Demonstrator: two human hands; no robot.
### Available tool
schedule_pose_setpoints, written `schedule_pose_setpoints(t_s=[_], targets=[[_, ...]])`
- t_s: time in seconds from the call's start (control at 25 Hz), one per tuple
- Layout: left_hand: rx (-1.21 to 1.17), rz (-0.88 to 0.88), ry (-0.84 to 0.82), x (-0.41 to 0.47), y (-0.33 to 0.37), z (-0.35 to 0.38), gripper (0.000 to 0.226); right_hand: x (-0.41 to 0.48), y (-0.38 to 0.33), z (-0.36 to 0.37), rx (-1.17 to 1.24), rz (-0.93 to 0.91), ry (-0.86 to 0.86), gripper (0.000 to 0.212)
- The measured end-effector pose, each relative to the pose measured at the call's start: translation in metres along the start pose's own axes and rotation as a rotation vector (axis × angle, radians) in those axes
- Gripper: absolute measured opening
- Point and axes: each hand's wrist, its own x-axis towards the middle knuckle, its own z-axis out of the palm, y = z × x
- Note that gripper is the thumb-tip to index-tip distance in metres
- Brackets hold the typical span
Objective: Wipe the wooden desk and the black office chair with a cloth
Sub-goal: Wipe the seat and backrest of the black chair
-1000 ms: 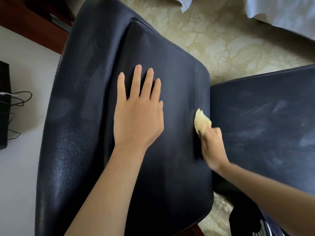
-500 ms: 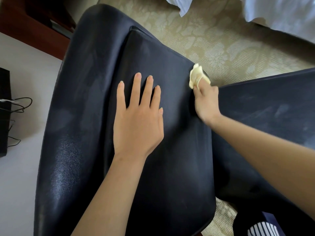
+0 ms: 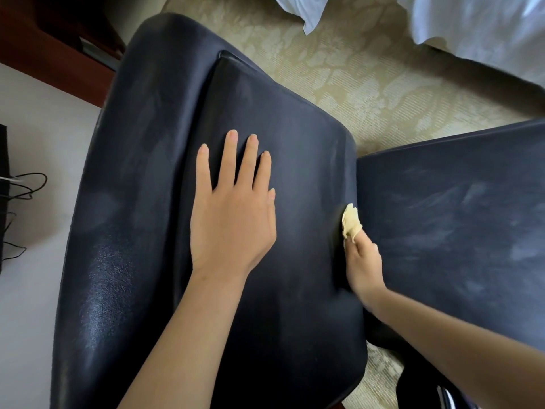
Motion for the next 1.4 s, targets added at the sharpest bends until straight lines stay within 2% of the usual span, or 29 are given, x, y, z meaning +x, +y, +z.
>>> schedule_pose_setpoints(t_s=[0.08, 0.16, 0.24, 0.44, 0.6, 0.68, 0.8, 0.88, 0.96, 1.04, 1.12, 1.2, 1.28, 1.4], targets=[[-0.003, 0.004, 0.002, 0.000, 0.001, 0.000, 0.056, 0.030, -0.001, 0.001, 0.036, 0.190, 0.097, 0.040], [0.002, 0.006, 0.004, 0.000, 0.001, 0.001, 0.056, 0.064, -0.002, 0.000, -0.049, 0.448, 0.095, 0.038], [0.001, 0.009, 0.004, -0.001, 0.001, 0.002, 0.056, 0.089, -0.014, 0.001, 0.017, 0.587, 0.091, 0.039], [-0.008, 0.016, 0.022, 0.005, -0.001, 0.004, 0.056, 0.127, -0.055, 0.002, 0.177, 0.563, 0.170, 0.040], [-0.006, 0.032, 0.039, 0.011, -0.004, 0.006, 0.055, 0.128, -0.077, 0.008, 0.133, 0.378, 0.186, 0.041], [-0.001, 0.030, 0.037, 0.012, -0.005, 0.007, 0.055, 0.109, -0.077, 0.019, 0.060, 0.176, 0.184, 0.034], [0.001, 0.031, 0.041, 0.013, -0.005, 0.008, 0.055, 0.056, -0.062, 0.027, -0.172, -0.182, 0.189, 0.018], [0.002, 0.029, 0.036, 0.013, -0.004, 0.007, 0.055, 0.021, -0.045, 0.022, -0.232, -0.386, 0.142, 0.018], [0.013, 0.035, 0.029, 0.013, -0.002, 0.005, 0.055, 0.000, -0.017, 0.011, -0.233, -0.425, 0.105, 0.024], [0.014, 0.041, 0.024, 0.013, -0.002, 0.003, 0.055, -0.005, 0.009, 0.004, -0.226, -0.262, 0.114, 0.023], [0.010, 0.040, 0.026, 0.013, -0.002, 0.002, 0.056, 0.009, 0.018, 0.002, -0.083, -0.028, 0.156, 0.032], [0.010, 0.037, 0.029, 0.013, -0.002, 0.003, 0.056, 0.040, 0.015, 0.002, 0.027, 0.251, 0.164, 0.035], [0.004, 0.041, 0.034, 0.014, -0.002, 0.003, 0.055, 0.082, 0.006, -0.002, 0.038, 0.491, 0.144, 0.035], [0.006, 0.041, 0.039, 0.013, -0.002, 0.005, 0.055, 0.135, -0.027, -0.009, 0.185, 0.524, 0.123, 0.036]])
